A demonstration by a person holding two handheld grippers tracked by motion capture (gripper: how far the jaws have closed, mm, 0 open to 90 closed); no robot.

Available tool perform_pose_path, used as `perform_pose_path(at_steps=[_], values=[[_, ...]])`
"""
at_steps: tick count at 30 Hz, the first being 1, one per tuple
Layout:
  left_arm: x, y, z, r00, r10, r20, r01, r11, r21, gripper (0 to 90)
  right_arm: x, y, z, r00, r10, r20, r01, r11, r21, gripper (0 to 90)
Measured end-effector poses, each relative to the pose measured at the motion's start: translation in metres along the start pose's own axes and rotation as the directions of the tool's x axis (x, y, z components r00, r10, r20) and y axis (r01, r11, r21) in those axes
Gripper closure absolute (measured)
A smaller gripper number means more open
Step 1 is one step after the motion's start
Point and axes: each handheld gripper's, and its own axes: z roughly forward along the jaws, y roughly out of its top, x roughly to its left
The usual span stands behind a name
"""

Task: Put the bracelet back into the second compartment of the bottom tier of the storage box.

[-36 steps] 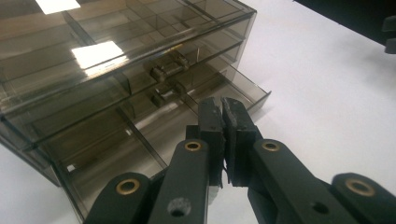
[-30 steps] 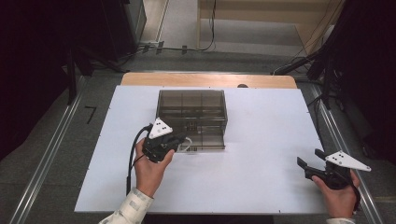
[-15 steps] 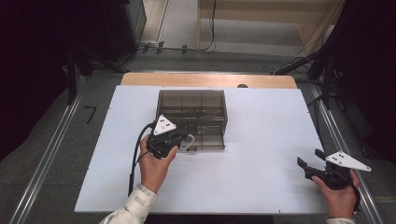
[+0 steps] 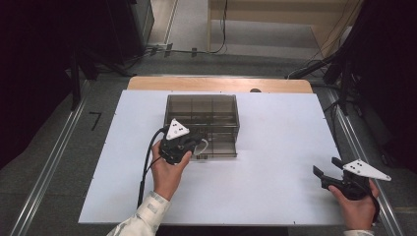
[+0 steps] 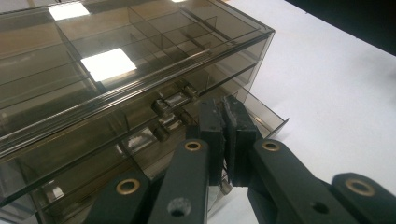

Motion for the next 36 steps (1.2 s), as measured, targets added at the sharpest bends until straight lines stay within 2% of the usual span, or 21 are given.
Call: perform_pose_path(at_steps=[9,36], values=[[0.000,0.000,0.007,0.9999,-0.010,0.002,0.010,0.9999,-0.003,87.8,0.000,0.000,0.000,1.0000,-0.002,0.001,0.002,1.000,-0.002,20.3],[0.004,-0.010,0.024,0.9997,0.001,-0.026,-0.001,1.0000,0.006,87.8,0.000,-0.001,-0.001,1.0000,-0.001,-0.002,0.001,1.000,0.000,20.3]])
